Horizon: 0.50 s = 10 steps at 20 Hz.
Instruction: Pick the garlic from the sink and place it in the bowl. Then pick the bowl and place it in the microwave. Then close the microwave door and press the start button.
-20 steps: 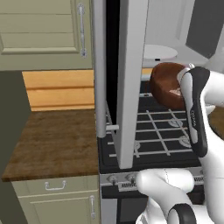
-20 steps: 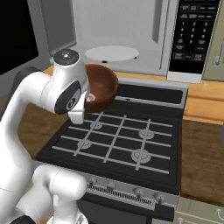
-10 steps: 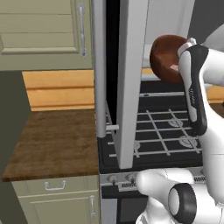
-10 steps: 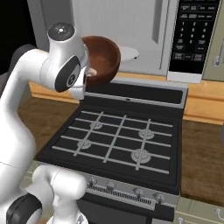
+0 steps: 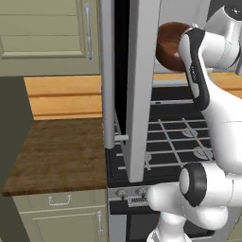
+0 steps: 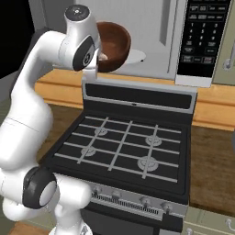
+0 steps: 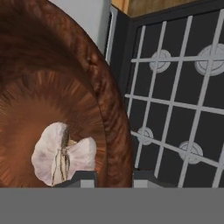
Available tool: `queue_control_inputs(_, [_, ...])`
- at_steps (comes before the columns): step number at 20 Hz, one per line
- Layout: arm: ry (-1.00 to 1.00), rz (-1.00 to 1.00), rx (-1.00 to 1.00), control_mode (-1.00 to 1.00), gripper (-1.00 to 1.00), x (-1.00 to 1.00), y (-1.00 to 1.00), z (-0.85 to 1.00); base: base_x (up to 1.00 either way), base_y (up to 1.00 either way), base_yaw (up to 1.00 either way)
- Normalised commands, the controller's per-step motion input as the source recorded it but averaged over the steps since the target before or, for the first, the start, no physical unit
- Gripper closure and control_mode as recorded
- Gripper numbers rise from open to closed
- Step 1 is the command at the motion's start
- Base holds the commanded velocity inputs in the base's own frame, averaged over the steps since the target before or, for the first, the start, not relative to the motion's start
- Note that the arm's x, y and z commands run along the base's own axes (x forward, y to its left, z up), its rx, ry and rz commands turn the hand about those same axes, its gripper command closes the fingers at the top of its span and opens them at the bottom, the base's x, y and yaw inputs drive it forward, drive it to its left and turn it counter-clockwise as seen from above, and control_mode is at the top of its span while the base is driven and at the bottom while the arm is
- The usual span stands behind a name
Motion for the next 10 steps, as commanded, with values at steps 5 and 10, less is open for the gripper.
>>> queue_control_inputs(5, [0.07, 0.00, 0.00, -1.00, 1.00, 0.89, -0.01, 0.16, 0.00, 0.00, 0.00])
queue_control_inputs(10, [0.11, 0.00, 0.00, -1.00, 1.00, 0.83, -0.11, 0.00, 0.00, 0.00, 0.00])
